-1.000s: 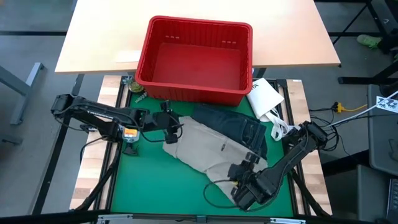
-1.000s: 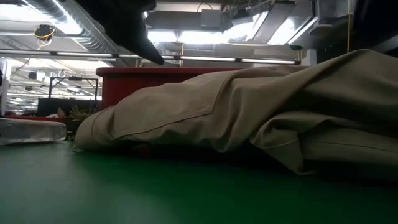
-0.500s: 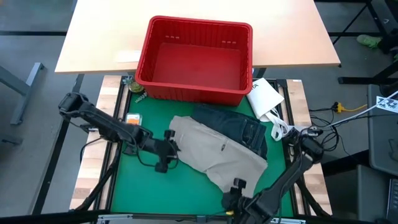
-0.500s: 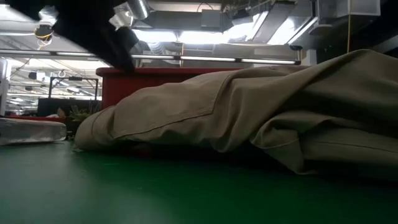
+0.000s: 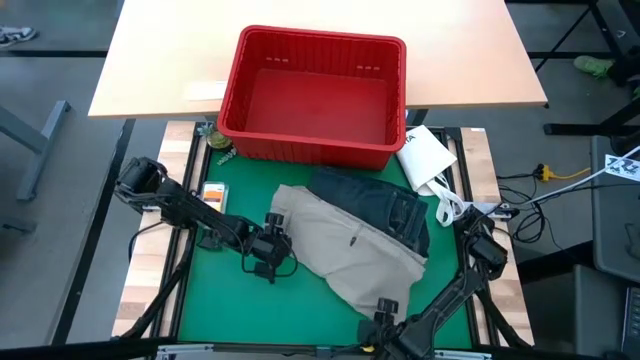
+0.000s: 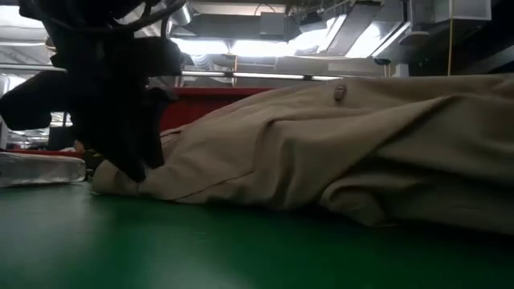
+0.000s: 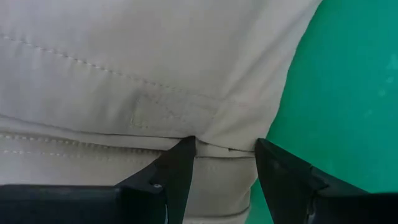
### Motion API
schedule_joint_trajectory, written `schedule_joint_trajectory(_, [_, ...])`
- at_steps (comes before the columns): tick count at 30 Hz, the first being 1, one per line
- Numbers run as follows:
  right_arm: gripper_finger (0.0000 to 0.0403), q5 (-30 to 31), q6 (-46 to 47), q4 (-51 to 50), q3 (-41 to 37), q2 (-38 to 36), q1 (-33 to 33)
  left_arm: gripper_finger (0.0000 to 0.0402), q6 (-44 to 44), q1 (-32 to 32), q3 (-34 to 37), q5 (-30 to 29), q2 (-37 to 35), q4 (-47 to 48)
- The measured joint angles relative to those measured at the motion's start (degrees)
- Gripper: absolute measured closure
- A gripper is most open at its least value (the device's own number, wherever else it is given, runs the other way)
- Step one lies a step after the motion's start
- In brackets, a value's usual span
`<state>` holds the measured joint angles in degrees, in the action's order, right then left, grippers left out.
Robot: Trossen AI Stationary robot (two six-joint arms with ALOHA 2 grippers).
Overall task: Fold Laundry from Bin
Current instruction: Fold the gray shorts
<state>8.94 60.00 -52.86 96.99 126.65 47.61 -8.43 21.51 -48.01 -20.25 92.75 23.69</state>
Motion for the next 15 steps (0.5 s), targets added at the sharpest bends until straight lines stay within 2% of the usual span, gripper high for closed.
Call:
schedule_joint_trajectory(11, [0.0219, -6.43, 1.23, -0.34, -0.04, -0.39, 0.36, 0.0233, 0.01, -0.36, 0.01, -2.14, -0.52, 6.16])
schedule_joint_trajectory(15, [0.0219, -6.33, 1.16, 0.04, 1.06, -0.38, 0.38, 0.0233, 0.0, 0.02, 0.02, -2.21, -0.52, 6.09])
